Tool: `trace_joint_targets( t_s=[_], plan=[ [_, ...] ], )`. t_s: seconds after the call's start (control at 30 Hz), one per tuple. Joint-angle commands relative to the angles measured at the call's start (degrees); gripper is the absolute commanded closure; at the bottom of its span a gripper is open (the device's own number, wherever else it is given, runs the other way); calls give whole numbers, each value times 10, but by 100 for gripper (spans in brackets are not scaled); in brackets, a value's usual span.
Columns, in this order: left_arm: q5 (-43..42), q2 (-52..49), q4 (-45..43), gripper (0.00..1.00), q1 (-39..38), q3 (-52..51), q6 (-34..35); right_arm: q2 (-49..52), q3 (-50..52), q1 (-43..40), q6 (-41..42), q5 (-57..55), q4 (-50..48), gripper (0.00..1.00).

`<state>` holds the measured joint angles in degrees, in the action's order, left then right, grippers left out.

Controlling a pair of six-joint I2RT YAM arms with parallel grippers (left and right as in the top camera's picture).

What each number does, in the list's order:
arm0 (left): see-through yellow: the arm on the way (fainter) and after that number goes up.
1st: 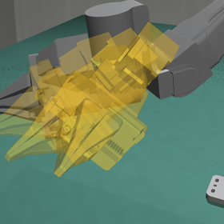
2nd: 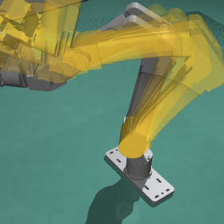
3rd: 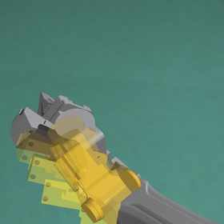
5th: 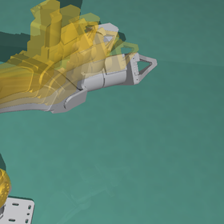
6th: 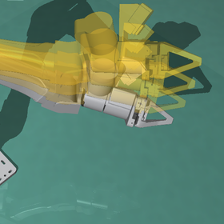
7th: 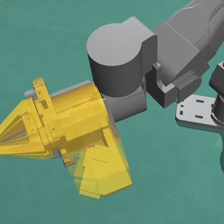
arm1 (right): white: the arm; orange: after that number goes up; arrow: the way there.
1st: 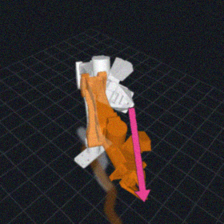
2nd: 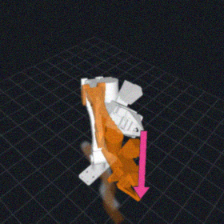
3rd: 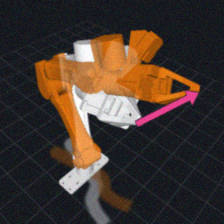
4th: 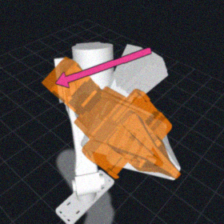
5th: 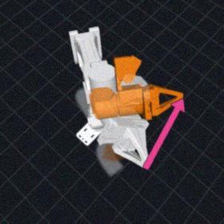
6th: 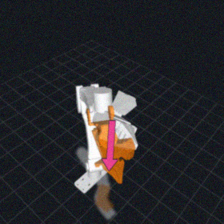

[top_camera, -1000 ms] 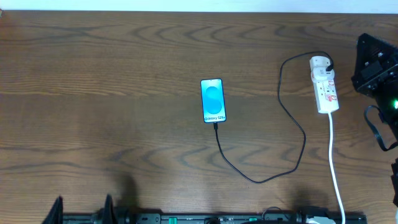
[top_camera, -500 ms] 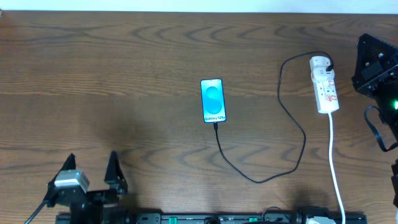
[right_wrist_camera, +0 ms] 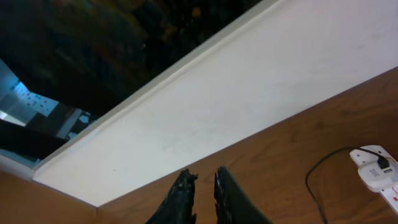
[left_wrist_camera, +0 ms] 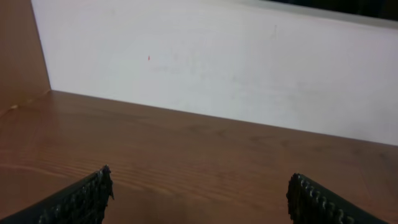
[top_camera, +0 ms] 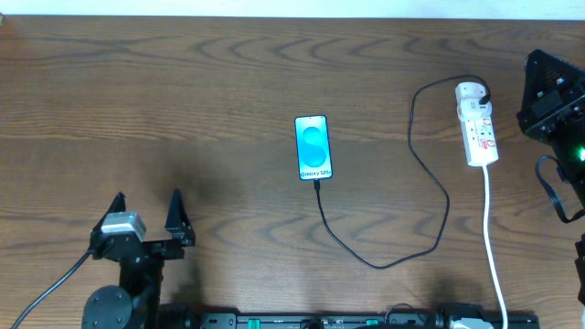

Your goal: Plug charger to phone and switch on socket

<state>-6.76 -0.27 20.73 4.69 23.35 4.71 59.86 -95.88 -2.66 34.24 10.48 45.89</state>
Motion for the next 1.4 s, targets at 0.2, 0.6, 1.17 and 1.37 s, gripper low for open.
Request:
trace_joint_targets(
  t_s=[0.2,0.6,1.17,1.37],
  plan=[
    [-3,0,-106,9,2,-97,6,-3,-1,5,-7,-5,1,89],
    [-3,0,-219,9,1,-179,31,-3,0,5,-7,-5,2,89],
    [-3,0,-233,9,1,-231,29,-3,0,5,-7,-7,2,89],
    [-3,-3,-173,9,1,-231,29,-3,0,5,-12,-14,2,89]
  ],
)
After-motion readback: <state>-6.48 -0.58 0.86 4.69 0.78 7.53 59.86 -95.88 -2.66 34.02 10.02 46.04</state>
